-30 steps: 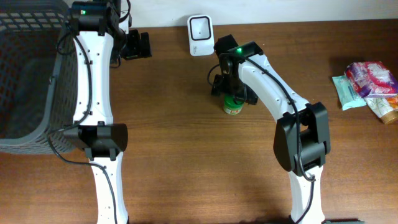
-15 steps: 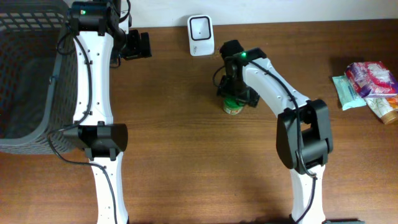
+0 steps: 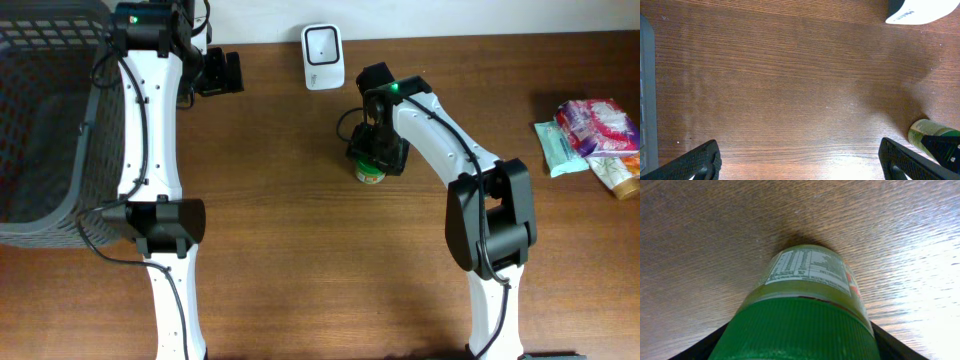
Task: Scan the item barcode
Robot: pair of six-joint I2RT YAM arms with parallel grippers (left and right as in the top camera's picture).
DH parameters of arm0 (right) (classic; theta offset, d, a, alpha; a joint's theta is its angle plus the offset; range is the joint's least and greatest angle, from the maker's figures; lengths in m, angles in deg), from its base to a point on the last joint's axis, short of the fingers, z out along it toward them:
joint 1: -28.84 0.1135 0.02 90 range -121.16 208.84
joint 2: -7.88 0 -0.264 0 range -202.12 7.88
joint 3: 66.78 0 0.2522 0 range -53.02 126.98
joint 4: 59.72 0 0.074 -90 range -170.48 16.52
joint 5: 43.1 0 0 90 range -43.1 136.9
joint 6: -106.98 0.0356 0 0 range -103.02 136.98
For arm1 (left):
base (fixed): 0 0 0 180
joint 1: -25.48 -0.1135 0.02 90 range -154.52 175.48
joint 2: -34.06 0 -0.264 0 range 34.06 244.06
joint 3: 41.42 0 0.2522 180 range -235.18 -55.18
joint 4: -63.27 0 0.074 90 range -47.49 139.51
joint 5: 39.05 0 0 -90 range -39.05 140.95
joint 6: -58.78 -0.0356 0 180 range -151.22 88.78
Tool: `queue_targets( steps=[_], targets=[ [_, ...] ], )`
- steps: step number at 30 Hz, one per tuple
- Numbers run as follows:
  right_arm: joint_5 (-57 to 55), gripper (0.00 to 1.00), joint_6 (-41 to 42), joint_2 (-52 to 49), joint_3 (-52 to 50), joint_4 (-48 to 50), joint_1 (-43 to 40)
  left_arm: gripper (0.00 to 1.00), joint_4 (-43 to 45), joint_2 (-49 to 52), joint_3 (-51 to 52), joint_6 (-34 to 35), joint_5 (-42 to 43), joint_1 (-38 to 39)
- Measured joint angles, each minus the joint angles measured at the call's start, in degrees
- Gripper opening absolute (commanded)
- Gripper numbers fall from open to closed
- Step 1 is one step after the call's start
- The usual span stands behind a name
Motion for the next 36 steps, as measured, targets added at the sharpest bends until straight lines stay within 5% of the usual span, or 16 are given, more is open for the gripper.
queue_targets(
  steps=[6, 11, 21, 22, 24, 26, 36],
  targets=[
    [-0.37, 0.69, 0.0, -0.04, 0.59, -1.95, 0.0, 0.99, 0.0, 0.0, 0.0, 0.0, 0.0, 0.02],
    [-5.14, 0.61, -4.81, -0.96, 15.43, -7.23, 0.0, 0.99, 0.0, 0.0, 0.0, 0.0, 0.0, 0.0],
    [-7.04, 0.63, -8.35, -0.94, 14.34, -9.01, 0.33, 0.99, 0.04, 0.0, 0.0, 0.0, -0.02, 0.02],
    [-7.15, 0.64, -8.39, -0.96, 12.09, -8.79, 0.48, 0.99, 0.02, 0.0, 0.0, 0.0, -0.02, 0.02],
    [-7.26, 0.91, -8.74, -0.85, 7.39, -7.91, 0.72, 0.99, -0.02, 0.0, 0.0, 0.0, 0.0, 0.0],
    [-7.28, 0.99, -9.18, -0.87, 6.05, -7.93, 0.76, 0.99, 0.02, 0.0, 0.0, 0.0, 0.0, 0.02],
    [-8.15, 0.78, -10.6, -0.87, 3.1, -3.5, 0.81, 0.99, 0.0, 0.0, 0.0, 0.0, -0.02, 0.0]
  ],
)
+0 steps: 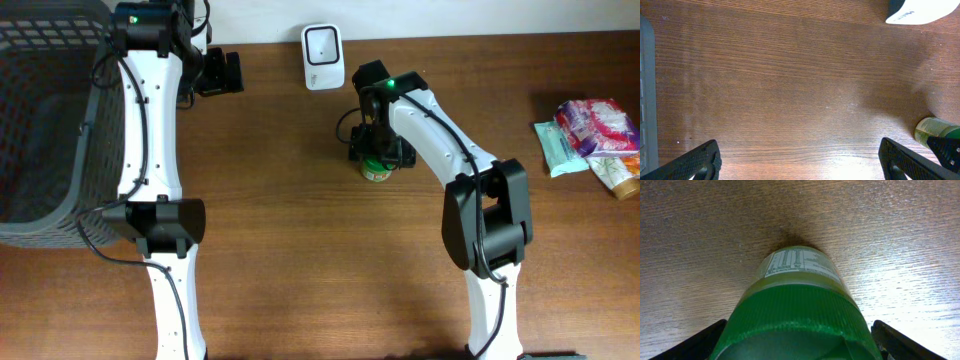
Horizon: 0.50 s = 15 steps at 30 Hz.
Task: Scan the item barcode
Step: 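Lift the jar and hold its barcode at the scanner window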
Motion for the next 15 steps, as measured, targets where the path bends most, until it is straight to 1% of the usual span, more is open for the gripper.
queue_targets(
  steps=[2, 3, 4, 7, 9, 10, 11, 12, 13, 15],
  targets=[
    [-0.48, 0.72, 0.04, 0.0, -0.92, 1.09, 0.0, 0.99, 0.0, 0.0, 0.0, 0.0, 0.0, 0.0],
    [-0.48, 0.64, -0.09, 0.0, -1.11, 1.49, 0.0, 0.99, 0.0, 0.0, 0.0, 0.0, 0.02, 0.0],
    [-0.52, 0.61, 0.15, 0.0, -1.14, 1.6, 0.0, 0.99, 0.0, 0.0, 0.0, 0.0, 0.02, 0.0],
    [-0.61, 0.6, 0.15, 0.0, -1.05, 1.51, 0.0, 0.99, 0.02, 0.0, 0.0, 0.0, 0.02, 0.0],
    [-0.61, 0.54, 0.07, -0.2, 1.88, -1.11, 0.0, 0.99, -0.02, 0.0, 0.0, 0.0, 0.02, 0.0],
    [-0.63, 0.56, -0.04, -0.31, 5.22, -1.25, 0.0, 0.99, 0.0, 0.0, 0.0, 0.0, 0.02, 0.0],
    [-0.63, 0.57, -0.31, -0.39, 10.14, -1.01, 0.0, 0.99, 0.02, 0.0, 0.0, 0.0, 0.02, 0.0],
    [-0.66, 0.58, -0.44, -0.44, 12.66, -0.24, 0.0, 0.99, 0.0, 0.0, 0.0, 0.0, 0.02, 0.0],
    [-0.76, 0.57, -0.57, -0.44, 16.09, 3.15, 0.0, 0.99, -0.04, 0.0, 0.0, 0.0, 0.02, 0.0],
    [-1.18, 0.57, -0.72, -0.39, 18.71, 13.77, 0.0, 0.99, -0.02, 0.0, 0.0, 0.0, 0.02, 0.0]
  ],
)
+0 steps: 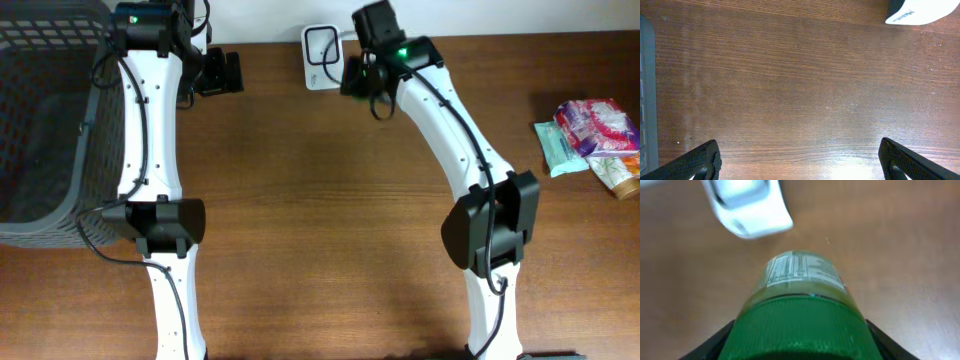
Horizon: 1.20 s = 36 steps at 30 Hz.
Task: Scan the item barcode
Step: 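Lift the jar and hold its barcode at the scanner window, then carry the jar right and release it beside the scanned packs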
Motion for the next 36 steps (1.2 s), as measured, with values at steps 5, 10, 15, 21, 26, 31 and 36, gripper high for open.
queue_targets(
  steps=[5, 10, 15, 21, 26, 31, 36],
  targets=[
    [-1.49, 0.57, 0.02, -0.28, -0.28, 26.62, 0.24, 0.99, -0.04, 0.0, 0.0, 0.0, 0.0, 0.0],
    [-3.52, 0.57, 0.02, -8.02, -0.28, 41.9, 0.37, 0.99, 0.0, 0.0, 0.0, 0.0, -0.02, 0.0],
    [-4.83, 0.58, -6.21, -12.48, -0.31, 46.12, 1.38, 0.99, 0.0, 0.0, 0.0, 0.0, 0.0, 0.0],
    [-6.32, 0.58, -8.72, -12.44, -0.31, 42.71, 1.18, 0.99, 0.02, 0.0, 0.0, 0.0, 0.0, 0.0],
    [-6.05, 0.57, -8.81, -4.46, -0.33, 22.16, -9.09, 0.99, 0.0, 0.0, 0.0, 0.0, -0.02, 0.0],
    [-6.86, 0.56, -8.79, 1.29, 0.35, -2.27, -27.34, 0.99, 0.04, 0.0, 0.0, 0.0, -0.02, 0.0],
    [-4.42, 0.58, -8.76, 1.27, 0.28, -13.14, -36.7, 0.99, 0.0, 0.0, 0.0, 0.0, 0.0, 0.0]
  ],
)
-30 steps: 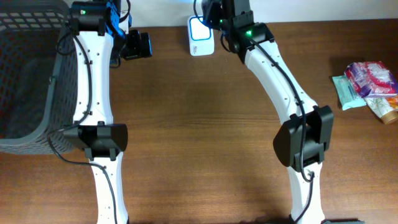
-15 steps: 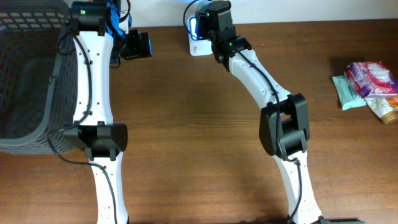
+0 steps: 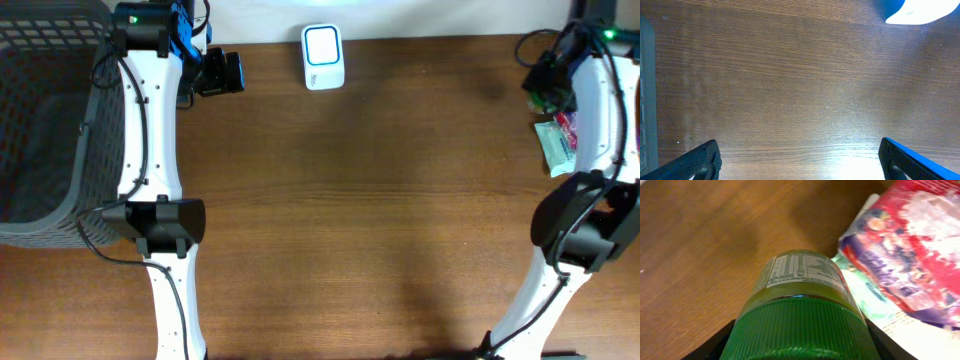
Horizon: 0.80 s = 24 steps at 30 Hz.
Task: Scan the item barcode
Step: 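Carry the jar right and release it beside the scanned packs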
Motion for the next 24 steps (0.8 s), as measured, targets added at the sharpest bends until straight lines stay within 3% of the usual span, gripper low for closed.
queue_targets(
  steps=[4, 9, 14, 20, 24],
  targets=[
    [3.15, 0.61, 0.0, 5.07, -0.02, -8.0, -4.79, 0.99, 0.04, 0.0, 0.0, 0.0, -0.02, 0.0],
    [2.78, 0.61, -0.02, 9.31, -0.31, -22.25, -17.73, 0.99, 0.02, 0.0, 0.0, 0.0, -0.02, 0.0],
    [1.99, 0.65, 0.0, 9.18, -9.27, -15.43, -21.0, 0.99, 0.07, 0.0, 0.0, -0.02, -0.02, 0.0],
    [1.57, 0.7, -0.04, 8.46, -26.29, 1.38, -21.0, 0.99, 0.0, 0.0, 0.0, 0.0, -0.02, 0.0],
    [1.57, 0.78, -0.04, 8.48, -29.77, 6.58, -21.0, 0.99, 0.02, 0.0, 0.0, 0.0, -0.02, 0.0]
  ],
)
